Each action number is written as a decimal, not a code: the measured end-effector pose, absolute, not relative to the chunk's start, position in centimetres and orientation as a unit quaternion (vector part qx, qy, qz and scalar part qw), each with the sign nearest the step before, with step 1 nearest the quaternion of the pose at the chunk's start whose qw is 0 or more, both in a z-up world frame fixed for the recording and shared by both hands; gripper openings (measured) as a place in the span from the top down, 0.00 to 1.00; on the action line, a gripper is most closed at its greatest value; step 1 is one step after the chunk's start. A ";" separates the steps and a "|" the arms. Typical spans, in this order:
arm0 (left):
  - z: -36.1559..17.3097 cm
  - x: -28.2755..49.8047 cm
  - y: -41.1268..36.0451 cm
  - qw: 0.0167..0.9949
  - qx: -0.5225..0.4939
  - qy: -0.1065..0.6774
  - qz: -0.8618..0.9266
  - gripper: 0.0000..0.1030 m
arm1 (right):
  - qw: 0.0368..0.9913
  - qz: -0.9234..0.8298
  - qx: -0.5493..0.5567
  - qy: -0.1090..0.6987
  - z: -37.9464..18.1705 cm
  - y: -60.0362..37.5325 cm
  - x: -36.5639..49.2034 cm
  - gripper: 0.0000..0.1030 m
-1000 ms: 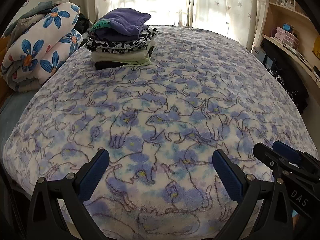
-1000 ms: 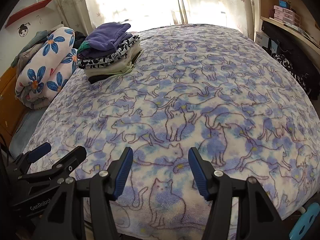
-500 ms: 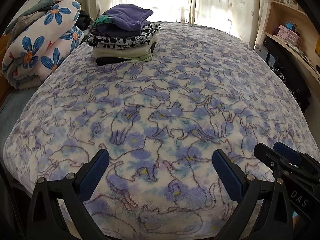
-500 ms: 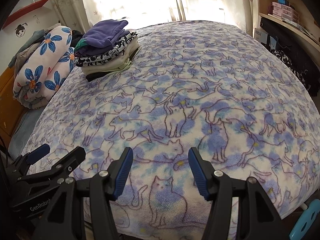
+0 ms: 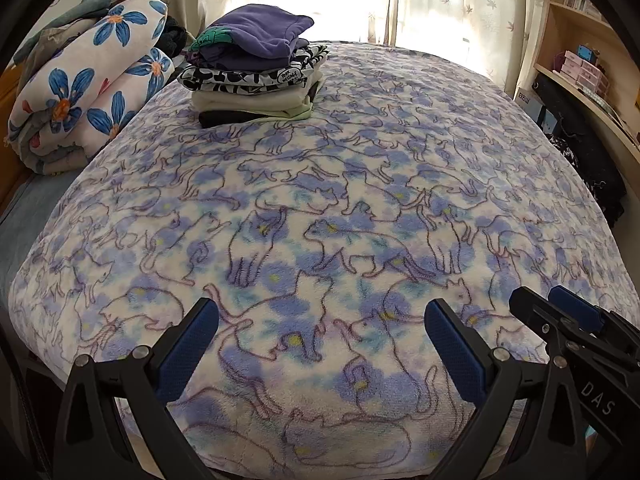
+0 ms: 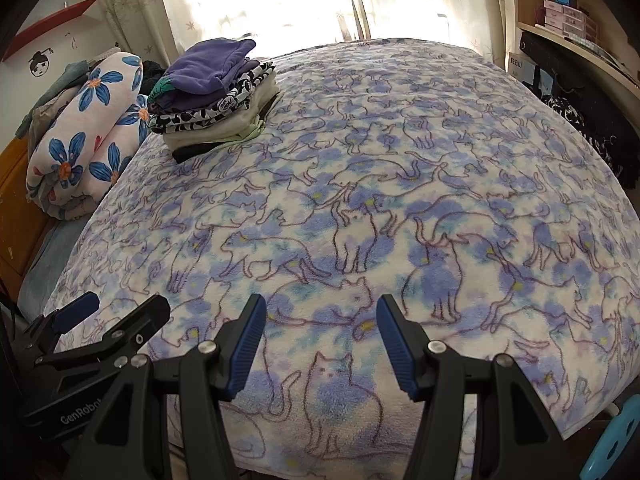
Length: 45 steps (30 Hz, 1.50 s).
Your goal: Fold large clothes
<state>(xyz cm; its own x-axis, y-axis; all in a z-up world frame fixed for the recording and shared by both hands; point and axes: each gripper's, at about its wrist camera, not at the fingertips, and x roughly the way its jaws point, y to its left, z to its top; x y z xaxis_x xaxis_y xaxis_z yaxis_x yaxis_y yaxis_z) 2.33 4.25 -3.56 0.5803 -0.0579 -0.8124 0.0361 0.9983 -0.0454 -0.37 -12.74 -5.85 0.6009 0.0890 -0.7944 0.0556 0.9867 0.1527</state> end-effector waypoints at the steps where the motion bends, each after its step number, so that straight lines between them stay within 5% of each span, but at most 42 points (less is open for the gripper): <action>1: -3.6 2.4 4.3 0.888 -0.012 0.458 -0.026 0.01 | 0.891 0.009 0.081 0.447 -5.9 -12.7 -0.4 0.44; 45: -4.5 3.3 4.2 0.876 -0.013 0.482 -0.024 0.01 | 0.889 0.011 0.081 0.450 -6.3 -12.7 0.1 0.44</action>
